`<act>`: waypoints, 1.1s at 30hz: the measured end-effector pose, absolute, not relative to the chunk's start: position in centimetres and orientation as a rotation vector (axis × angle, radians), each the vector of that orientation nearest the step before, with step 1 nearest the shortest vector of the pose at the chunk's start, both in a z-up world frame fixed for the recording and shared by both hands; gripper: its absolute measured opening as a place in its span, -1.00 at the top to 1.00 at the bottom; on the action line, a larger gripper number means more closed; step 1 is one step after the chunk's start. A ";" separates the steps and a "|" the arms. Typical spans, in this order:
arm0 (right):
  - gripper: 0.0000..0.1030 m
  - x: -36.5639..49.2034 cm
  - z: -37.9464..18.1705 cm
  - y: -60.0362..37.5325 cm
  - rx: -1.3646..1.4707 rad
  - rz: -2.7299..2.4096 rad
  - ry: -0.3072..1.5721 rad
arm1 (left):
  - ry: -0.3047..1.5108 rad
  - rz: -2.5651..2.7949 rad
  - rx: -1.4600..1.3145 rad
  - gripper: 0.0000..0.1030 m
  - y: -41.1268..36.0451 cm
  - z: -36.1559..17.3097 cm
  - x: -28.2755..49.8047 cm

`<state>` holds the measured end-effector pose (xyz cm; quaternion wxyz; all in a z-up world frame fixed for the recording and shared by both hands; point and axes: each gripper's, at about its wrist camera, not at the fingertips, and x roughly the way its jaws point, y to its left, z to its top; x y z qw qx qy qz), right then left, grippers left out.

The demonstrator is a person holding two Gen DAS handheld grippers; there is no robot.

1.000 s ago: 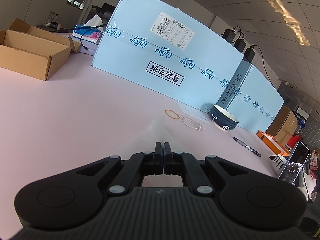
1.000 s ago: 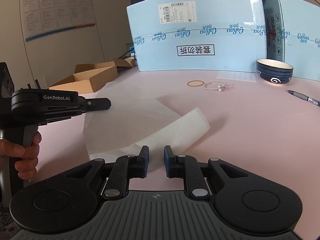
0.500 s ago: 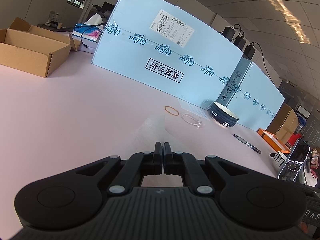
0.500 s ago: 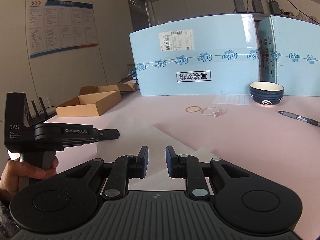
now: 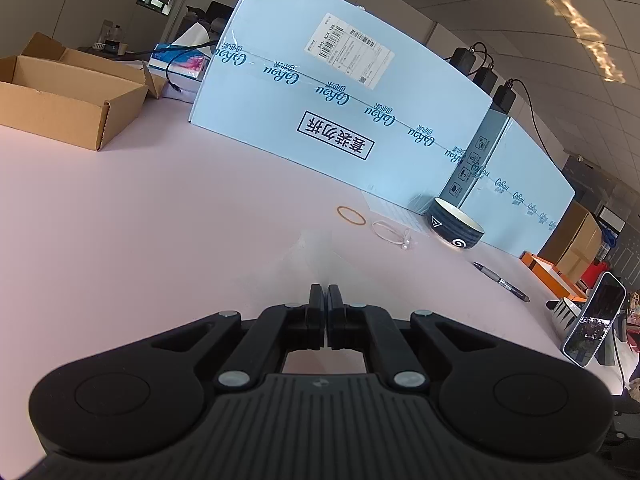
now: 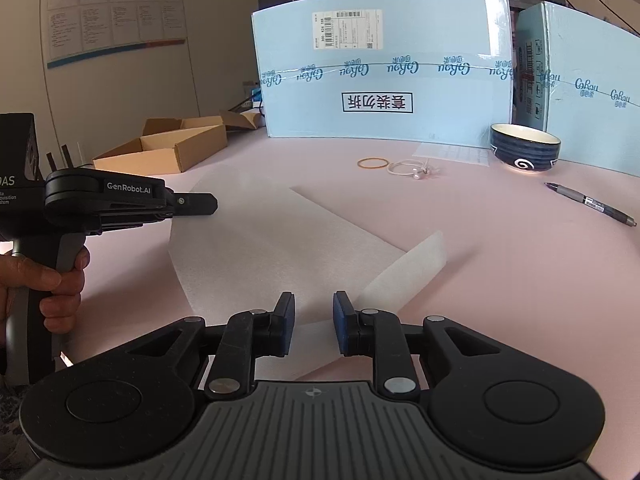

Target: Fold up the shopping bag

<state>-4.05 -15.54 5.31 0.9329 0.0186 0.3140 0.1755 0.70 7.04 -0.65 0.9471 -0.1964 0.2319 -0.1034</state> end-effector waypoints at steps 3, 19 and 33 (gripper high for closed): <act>0.41 -4.6 5.1 -17.2 0.049 0.302 0.650 | 0.477 -0.204 -0.396 0.98 6.9 -0.7 0.7; 0.39 -6.8 7.9 -18.7 0.094 0.307 0.488 | 0.472 -0.202 -0.383 0.98 6.4 -0.5 0.4; 0.35 -3.7 5.1 -11.0 -0.081 0.441 0.627 | 0.515 -0.217 -0.378 0.98 5.7 -1.4 0.8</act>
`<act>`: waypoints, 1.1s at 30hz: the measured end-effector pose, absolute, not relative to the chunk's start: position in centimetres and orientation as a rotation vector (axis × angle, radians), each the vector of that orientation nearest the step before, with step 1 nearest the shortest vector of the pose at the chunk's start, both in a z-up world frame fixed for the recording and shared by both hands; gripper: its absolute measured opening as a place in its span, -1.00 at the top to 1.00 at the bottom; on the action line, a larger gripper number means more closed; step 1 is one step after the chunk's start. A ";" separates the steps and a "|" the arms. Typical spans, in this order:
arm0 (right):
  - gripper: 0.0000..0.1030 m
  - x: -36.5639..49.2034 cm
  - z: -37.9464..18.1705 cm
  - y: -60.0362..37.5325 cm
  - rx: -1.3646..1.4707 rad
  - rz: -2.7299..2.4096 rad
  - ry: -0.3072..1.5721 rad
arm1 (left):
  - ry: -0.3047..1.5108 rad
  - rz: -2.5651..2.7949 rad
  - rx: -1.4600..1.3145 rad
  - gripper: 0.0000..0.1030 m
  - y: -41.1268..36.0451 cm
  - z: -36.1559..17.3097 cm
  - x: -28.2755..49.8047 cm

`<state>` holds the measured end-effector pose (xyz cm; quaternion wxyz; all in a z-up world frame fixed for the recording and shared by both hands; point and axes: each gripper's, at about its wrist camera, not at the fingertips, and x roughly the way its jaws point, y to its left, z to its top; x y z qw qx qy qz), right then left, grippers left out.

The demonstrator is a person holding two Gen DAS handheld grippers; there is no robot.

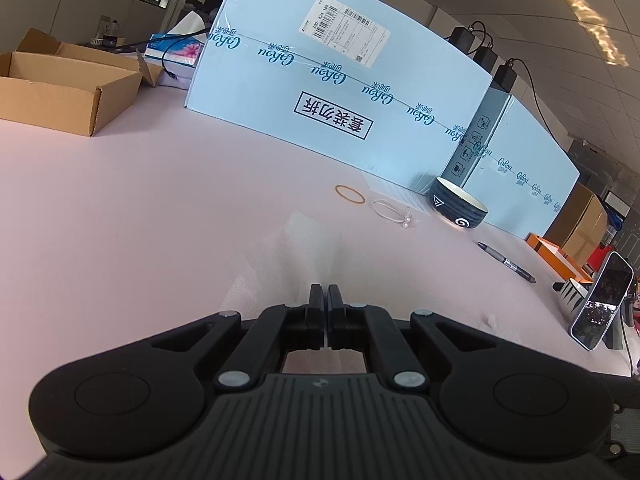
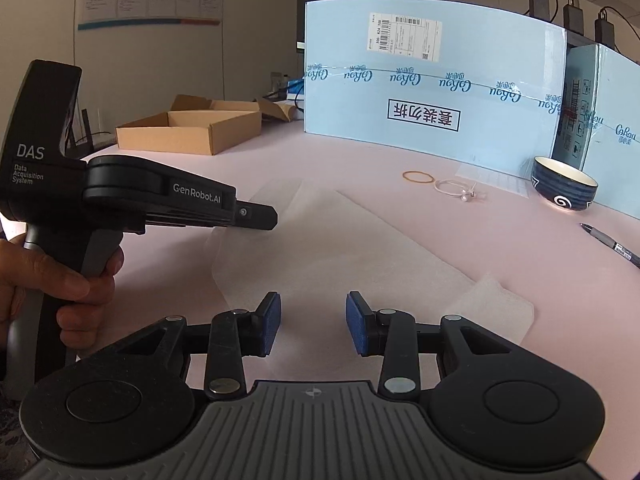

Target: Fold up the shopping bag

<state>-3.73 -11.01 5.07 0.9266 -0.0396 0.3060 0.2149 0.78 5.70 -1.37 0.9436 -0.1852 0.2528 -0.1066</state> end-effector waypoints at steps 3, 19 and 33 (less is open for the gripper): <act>0.32 -4.2 5.1 -13.3 -0.072 0.373 0.638 | 0.519 -0.223 -0.373 0.98 5.7 -1.4 0.9; 0.28 -6.5 5.5 -20.3 -0.043 0.155 0.620 | 0.531 -0.206 -0.358 0.95 5.6 -1.4 0.7; 0.19 -8.5 6.4 -17.8 -0.448 0.326 0.585 | 0.536 -0.223 -0.371 0.82 5.9 -1.5 0.7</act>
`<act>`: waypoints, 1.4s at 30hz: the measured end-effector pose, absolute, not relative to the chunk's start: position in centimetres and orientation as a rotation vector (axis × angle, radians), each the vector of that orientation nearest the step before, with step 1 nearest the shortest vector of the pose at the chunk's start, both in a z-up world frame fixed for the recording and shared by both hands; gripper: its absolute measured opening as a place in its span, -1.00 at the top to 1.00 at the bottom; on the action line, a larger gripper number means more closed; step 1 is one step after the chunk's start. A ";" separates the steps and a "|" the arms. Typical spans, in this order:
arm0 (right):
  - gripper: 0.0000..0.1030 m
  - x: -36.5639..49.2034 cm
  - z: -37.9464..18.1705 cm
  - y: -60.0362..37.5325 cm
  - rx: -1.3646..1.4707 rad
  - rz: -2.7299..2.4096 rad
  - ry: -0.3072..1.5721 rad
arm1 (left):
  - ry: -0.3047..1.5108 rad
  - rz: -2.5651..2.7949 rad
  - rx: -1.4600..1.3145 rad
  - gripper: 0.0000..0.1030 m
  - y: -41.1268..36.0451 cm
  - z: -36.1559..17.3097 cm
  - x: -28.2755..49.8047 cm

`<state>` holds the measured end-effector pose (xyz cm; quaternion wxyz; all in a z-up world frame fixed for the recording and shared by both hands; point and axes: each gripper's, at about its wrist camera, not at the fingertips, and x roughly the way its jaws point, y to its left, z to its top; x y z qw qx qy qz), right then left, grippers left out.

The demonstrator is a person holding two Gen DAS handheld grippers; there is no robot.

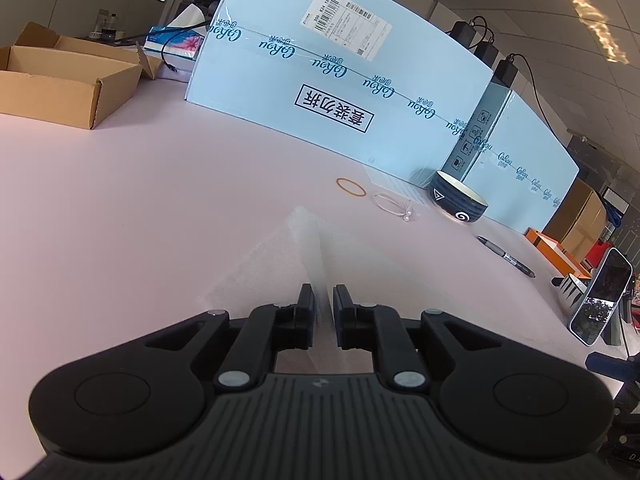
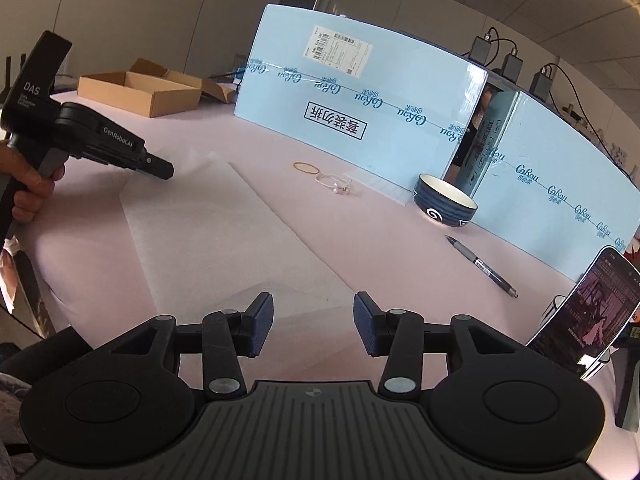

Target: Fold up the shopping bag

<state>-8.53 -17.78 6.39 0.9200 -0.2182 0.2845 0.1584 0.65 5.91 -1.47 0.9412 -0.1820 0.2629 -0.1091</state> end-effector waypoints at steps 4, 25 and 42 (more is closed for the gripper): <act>0.18 -9.1 5.3 -16.3 -0.670 0.354 0.553 | 0.541 -0.228 -0.364 0.81 5.8 -1.4 0.8; 0.97 -7.6 4.0 -14.4 -0.733 0.523 0.529 | 0.535 -0.225 -0.394 0.80 6.2 -1.5 0.5; 0.97 -2.8 8.8 -7.4 -0.076 0.702 0.381 | 0.450 -0.003 -0.444 0.80 12.5 -0.3 -3.2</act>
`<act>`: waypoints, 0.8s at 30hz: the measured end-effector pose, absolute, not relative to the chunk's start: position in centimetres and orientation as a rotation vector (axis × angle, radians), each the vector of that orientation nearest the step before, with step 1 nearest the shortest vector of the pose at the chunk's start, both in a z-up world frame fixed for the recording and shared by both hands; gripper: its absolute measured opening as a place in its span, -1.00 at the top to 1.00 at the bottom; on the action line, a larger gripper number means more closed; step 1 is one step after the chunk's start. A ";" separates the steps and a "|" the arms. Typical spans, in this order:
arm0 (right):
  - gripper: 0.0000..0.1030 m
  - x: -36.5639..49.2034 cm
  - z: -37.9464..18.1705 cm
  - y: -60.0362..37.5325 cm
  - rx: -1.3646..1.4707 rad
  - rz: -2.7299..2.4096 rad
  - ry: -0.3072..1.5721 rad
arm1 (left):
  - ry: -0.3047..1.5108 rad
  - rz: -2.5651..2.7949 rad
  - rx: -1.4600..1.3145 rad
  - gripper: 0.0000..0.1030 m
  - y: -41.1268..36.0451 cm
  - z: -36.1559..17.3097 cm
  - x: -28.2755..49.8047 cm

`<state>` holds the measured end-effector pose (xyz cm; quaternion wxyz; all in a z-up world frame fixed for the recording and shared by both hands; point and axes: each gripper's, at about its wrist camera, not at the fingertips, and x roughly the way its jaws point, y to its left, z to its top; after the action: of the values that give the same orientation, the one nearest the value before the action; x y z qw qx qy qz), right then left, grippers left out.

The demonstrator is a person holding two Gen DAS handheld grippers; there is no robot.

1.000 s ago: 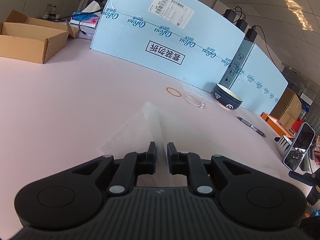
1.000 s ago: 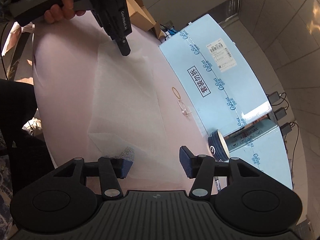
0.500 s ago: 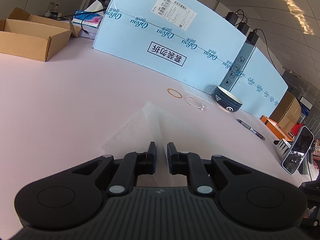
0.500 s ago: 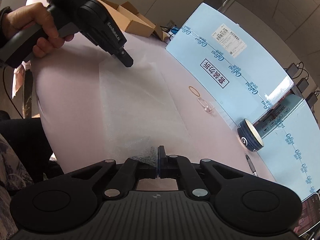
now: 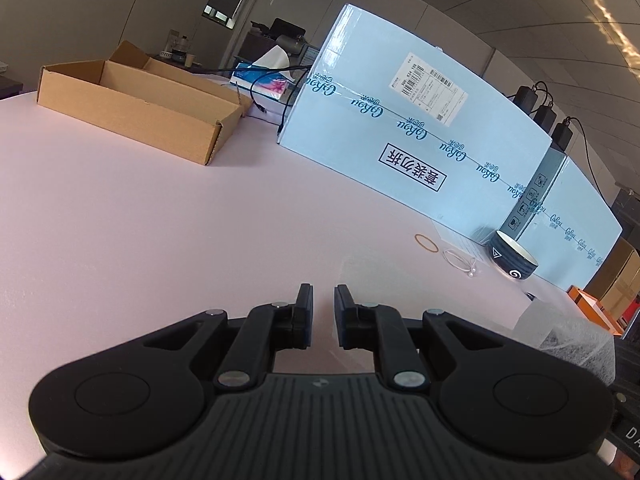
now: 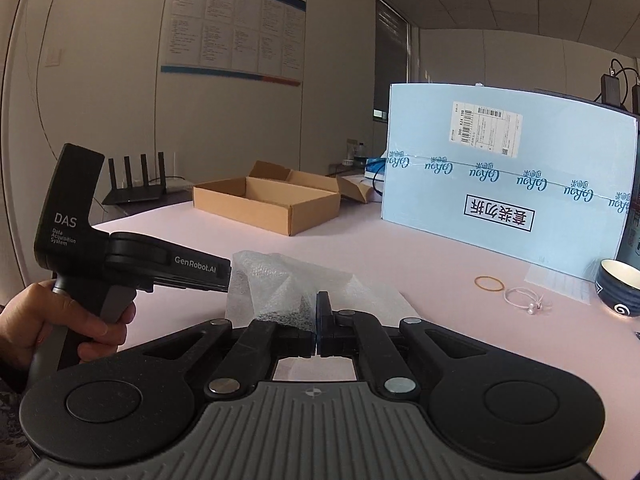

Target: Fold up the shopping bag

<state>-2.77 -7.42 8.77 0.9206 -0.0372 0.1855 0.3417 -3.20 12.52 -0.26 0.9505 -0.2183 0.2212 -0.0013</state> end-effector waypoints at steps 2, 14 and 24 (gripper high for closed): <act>0.97 -2.1 9.5 -8.8 -0.053 0.652 0.370 | 0.453 -0.006 -0.446 0.80 12.6 -0.4 -3.1; 0.96 0.2 11.8 -22.2 0.192 0.034 0.239 | 0.508 -0.167 -0.412 0.52 8.1 -1.2 -1.3; 0.96 1.1 5.1 -23.2 0.114 -0.107 0.444 | 0.542 -0.236 -0.361 0.43 5.2 -1.1 -0.6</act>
<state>1.14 -23.23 5.12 0.9725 0.0565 0.2197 -0.0531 -0.59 5.16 -1.07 0.9405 -0.1770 0.2658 -0.1156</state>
